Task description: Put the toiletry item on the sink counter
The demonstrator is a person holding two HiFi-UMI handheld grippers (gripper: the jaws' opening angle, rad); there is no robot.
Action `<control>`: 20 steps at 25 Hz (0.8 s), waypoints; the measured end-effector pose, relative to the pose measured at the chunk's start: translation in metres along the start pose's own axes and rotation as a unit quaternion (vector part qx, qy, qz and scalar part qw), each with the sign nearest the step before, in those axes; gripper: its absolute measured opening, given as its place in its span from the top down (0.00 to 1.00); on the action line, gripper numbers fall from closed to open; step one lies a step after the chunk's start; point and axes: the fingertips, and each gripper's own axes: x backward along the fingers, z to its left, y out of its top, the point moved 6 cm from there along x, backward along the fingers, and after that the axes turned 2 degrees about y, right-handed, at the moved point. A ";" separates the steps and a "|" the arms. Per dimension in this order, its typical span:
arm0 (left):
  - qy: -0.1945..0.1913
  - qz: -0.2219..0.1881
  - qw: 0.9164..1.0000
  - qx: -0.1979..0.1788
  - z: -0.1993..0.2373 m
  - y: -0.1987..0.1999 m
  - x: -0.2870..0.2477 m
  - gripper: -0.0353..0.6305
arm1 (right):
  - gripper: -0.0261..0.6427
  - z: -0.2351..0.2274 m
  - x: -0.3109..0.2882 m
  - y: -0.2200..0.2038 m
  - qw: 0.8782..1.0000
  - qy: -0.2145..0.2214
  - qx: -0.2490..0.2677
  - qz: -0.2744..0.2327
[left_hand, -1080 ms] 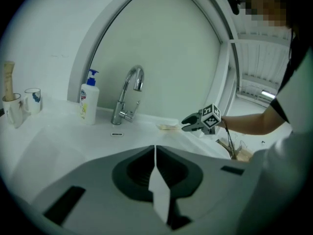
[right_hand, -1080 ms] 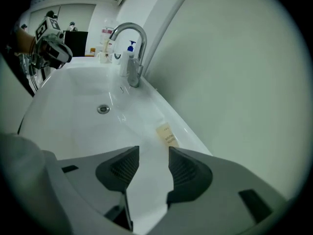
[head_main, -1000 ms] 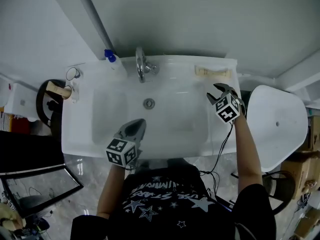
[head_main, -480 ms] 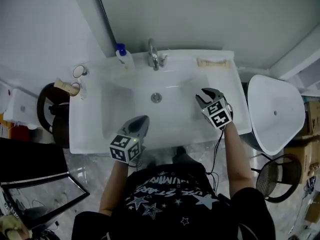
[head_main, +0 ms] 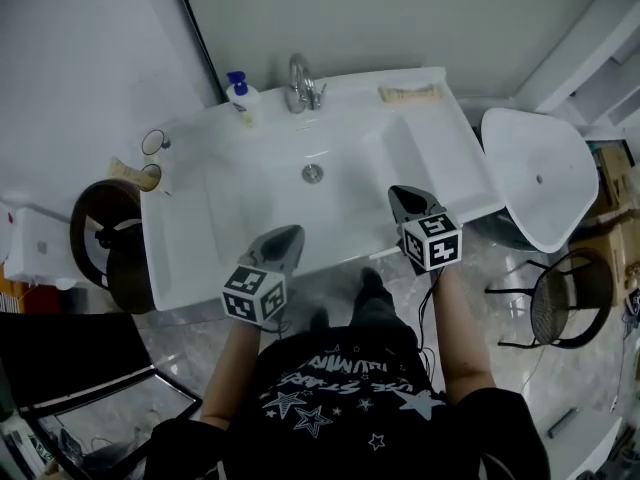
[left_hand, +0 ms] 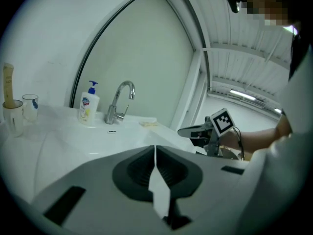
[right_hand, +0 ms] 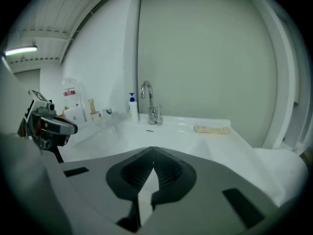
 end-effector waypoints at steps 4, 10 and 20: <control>-0.038 0.010 0.999 -0.010 -0.012 -0.010 0.004 0.92 | 0.94 0.029 0.027 -0.027 1.000 -0.009 -0.007 0.005; -0.075 0.016 0.997 -0.016 -0.032 -0.014 -0.004 0.92 | 0.94 0.039 0.060 -0.048 1.000 -0.022 -0.012 0.010; -0.065 0.009 0.997 -0.026 -0.063 -0.013 0.002 0.92 | 0.94 0.036 0.070 -0.062 0.998 -0.008 -0.060 -0.014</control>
